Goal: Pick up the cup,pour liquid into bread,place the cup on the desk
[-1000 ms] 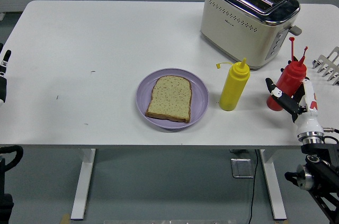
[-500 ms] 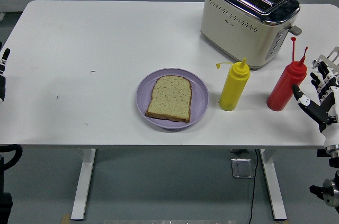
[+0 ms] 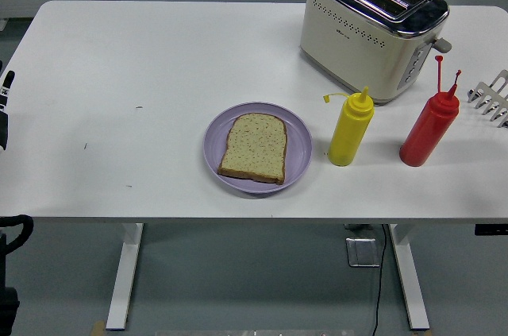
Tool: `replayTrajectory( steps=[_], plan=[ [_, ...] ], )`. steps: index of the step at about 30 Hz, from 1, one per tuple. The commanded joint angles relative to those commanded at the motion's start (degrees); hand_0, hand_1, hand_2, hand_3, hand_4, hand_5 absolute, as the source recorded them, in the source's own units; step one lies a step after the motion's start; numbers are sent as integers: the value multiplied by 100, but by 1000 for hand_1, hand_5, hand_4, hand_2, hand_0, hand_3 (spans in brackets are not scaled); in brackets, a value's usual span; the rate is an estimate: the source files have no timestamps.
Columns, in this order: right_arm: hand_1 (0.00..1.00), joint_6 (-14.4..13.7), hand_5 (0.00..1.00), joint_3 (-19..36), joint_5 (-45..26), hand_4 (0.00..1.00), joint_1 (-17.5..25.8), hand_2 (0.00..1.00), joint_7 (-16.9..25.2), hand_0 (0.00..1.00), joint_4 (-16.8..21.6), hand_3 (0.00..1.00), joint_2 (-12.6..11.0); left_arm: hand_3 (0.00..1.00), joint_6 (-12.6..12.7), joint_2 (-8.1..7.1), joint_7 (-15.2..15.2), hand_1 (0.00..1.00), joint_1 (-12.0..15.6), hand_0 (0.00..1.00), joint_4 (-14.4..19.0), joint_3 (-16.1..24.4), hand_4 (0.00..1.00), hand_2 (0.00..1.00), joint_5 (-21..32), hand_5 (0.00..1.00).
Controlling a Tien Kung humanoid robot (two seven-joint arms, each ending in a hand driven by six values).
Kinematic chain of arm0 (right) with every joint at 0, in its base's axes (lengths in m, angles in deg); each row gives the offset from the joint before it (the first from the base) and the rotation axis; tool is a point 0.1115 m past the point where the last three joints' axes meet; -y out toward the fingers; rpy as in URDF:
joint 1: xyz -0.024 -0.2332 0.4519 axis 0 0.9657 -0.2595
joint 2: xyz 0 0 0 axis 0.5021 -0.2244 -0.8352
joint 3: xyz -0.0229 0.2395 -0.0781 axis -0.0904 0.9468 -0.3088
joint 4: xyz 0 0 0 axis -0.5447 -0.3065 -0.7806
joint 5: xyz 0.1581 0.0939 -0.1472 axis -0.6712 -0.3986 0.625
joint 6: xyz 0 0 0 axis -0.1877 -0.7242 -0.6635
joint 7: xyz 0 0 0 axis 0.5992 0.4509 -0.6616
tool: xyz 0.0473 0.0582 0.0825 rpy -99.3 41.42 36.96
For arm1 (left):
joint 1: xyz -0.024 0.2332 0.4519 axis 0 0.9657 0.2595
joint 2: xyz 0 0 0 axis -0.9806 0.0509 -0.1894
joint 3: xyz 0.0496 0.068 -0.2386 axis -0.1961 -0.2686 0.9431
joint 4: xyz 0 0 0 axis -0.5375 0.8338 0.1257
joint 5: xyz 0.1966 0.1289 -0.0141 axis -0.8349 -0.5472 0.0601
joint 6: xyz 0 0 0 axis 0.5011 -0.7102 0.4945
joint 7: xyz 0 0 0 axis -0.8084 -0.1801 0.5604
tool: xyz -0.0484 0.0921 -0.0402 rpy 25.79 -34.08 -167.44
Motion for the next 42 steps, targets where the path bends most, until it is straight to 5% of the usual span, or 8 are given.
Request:
replayTrajectory(
  steps=[5, 6, 9, 11, 12, 21, 42],
  plan=[
    [834, 418, 500, 407, -1219, 841, -154, 901, -316, 881, -107, 948, 83, 769, 3, 5, -1, 860, 8, 843, 0, 11, 658, 880, 1, 998],
    [810, 447, 651, 456, -1442, 772, -184, 862, -374, 862, -145, 915, 101, 767, 3, 6, -2, 860, 10, 842, 1, 15, 658, 880, 1, 998],
    [810, 517, 651, 547, -1970, 772, -268, 862, -619, 862, -263, 915, 144, 767, 2, 8, -3, 860, 14, 842, 1, 20, 658, 880, 0, 998],
    [810, 569, 651, 580, -2015, 772, -320, 862, -797, 862, -343, 915, 175, 767, -1, 9, -1, 860, 14, 842, 1, 15, 658, 880, 0, 998],
    [784, 582, 744, 593, -2017, 708, -339, 815, -856, 837, -372, 849, 189, 768, -1, 9, 0, 859, 13, 842, 1, 13, 658, 880, 0, 998],
    [782, 851, 760, 782, -1885, 686, -489, 805, -1652, 834, -649, 838, 301, 767, 4, 9, -5, 859, 7, 841, 5, 24, 657, 880, -3, 998],
    [779, 778, 801, 749, -1840, 652, -541, 797, -1806, 826, -818, 830, 371, 769, 1, 10, -10, 858, 12, 841, 3, -3, 657, 880, -1, 998]
  ],
)
